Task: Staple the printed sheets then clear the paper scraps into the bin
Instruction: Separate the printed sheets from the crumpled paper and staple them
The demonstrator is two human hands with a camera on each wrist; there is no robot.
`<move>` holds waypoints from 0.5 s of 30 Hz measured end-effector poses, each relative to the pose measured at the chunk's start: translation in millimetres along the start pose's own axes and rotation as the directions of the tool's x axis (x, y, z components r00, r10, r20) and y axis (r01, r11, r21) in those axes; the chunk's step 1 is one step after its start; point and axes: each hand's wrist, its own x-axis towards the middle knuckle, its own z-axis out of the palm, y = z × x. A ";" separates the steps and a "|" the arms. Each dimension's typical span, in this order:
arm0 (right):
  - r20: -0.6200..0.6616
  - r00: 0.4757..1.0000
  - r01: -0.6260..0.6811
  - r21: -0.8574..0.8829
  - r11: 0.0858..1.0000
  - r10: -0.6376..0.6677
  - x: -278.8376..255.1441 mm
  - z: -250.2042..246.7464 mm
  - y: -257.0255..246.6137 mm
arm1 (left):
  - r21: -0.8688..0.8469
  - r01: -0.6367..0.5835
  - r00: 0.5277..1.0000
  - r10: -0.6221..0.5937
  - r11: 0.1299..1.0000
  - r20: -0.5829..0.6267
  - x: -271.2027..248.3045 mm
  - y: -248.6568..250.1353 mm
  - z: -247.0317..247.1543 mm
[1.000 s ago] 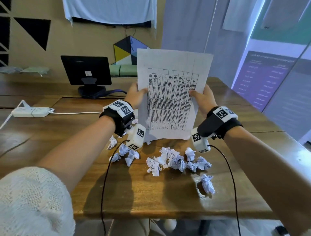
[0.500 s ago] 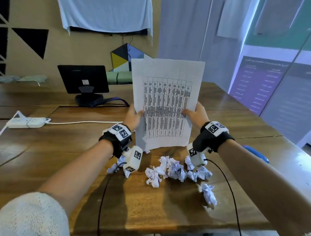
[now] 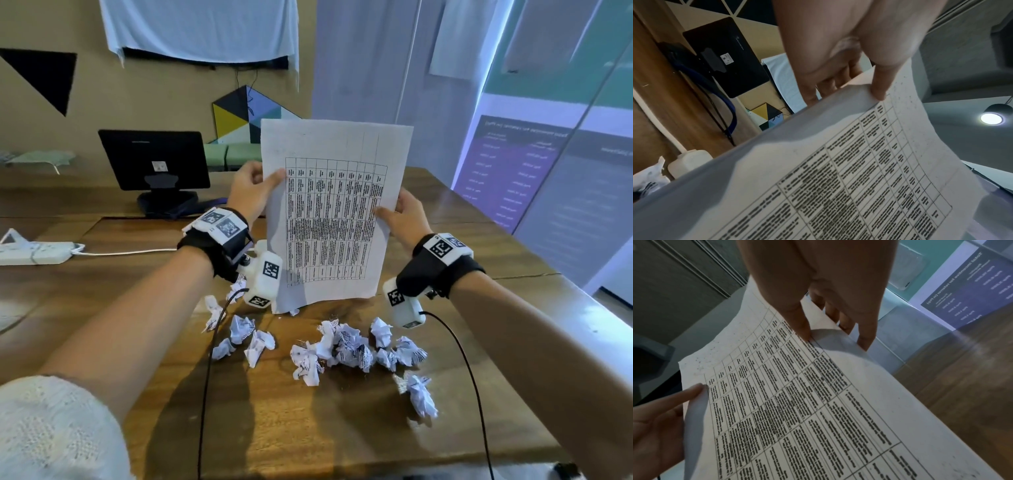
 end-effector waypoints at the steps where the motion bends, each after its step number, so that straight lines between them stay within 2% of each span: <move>1: 0.010 1.000 0.016 -0.002 1.000 -0.016 -0.6 0.5 0.3 | -0.015 0.004 1.000 -0.004 1.000 0.013 -1.6 -2.1 0.8; 5: 0.039 0.999 0.014 -0.022 1.000 -0.013 1.8 -0.4 3.4 | -0.067 -0.004 0.999 0.008 0.998 0.050 -8.1 -8.8 4.3; 8: 0.112 0.993 -0.034 -0.121 0.992 0.047 5.0 -10.2 9.8 | -0.067 -0.013 0.999 0.015 0.998 0.032 -7.4 -7.8 5.8; 12: 0.210 0.950 -0.154 -0.336 0.929 0.233 -0.8 -45.6 23.5 | -0.059 -0.031 0.999 0.032 0.998 0.010 -3.6 3.0 6.7; 15: 0.217 0.906 -0.196 -0.548 0.813 0.364 -6.1 -83.9 41.7 | -0.067 -0.068 0.998 0.069 0.995 0.011 1.4 12.4 7.0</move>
